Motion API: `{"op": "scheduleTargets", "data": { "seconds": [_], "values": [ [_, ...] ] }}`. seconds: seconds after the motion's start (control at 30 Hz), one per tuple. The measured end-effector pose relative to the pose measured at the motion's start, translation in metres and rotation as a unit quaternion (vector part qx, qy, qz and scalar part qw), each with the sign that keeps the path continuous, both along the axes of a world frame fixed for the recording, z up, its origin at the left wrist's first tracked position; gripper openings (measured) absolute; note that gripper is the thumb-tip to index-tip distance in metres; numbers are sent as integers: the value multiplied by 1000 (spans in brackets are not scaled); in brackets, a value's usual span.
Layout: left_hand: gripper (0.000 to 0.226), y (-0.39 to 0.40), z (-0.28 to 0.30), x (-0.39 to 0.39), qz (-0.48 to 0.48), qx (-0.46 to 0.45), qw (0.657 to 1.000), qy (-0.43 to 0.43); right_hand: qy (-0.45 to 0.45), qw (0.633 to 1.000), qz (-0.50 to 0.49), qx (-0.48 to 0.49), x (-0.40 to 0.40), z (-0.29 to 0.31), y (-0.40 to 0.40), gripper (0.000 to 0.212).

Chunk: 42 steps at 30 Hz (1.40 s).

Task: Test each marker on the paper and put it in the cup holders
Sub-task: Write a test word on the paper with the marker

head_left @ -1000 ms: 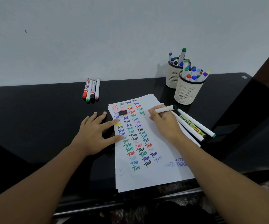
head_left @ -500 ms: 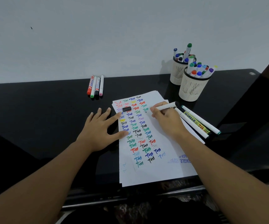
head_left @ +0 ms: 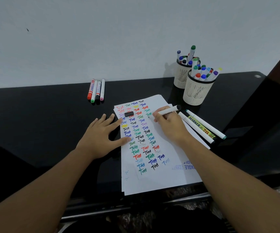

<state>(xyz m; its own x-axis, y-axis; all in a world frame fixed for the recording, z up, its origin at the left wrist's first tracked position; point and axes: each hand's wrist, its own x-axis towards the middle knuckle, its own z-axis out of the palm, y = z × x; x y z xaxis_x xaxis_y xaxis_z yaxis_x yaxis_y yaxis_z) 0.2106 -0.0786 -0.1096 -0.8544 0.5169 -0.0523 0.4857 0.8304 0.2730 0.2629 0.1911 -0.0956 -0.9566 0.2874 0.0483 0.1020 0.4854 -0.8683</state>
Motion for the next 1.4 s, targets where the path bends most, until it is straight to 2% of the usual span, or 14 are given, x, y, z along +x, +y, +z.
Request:
{"op": "scheduleTargets", "data": {
  "seconds": [0.27,0.97,1.4],
  "values": [
    [104,-1,-1,0,3,8,1000,0,4,1000,13,14,-1,-3,0,12],
    [103,0,-1,-2,3,5,1000,-7,-9,999,-22,25,3,1,1,24],
    [103,-1,-3,-2,4,9,1000,-3,6,999,-23,22,6,4,0,18]
  ]
}}
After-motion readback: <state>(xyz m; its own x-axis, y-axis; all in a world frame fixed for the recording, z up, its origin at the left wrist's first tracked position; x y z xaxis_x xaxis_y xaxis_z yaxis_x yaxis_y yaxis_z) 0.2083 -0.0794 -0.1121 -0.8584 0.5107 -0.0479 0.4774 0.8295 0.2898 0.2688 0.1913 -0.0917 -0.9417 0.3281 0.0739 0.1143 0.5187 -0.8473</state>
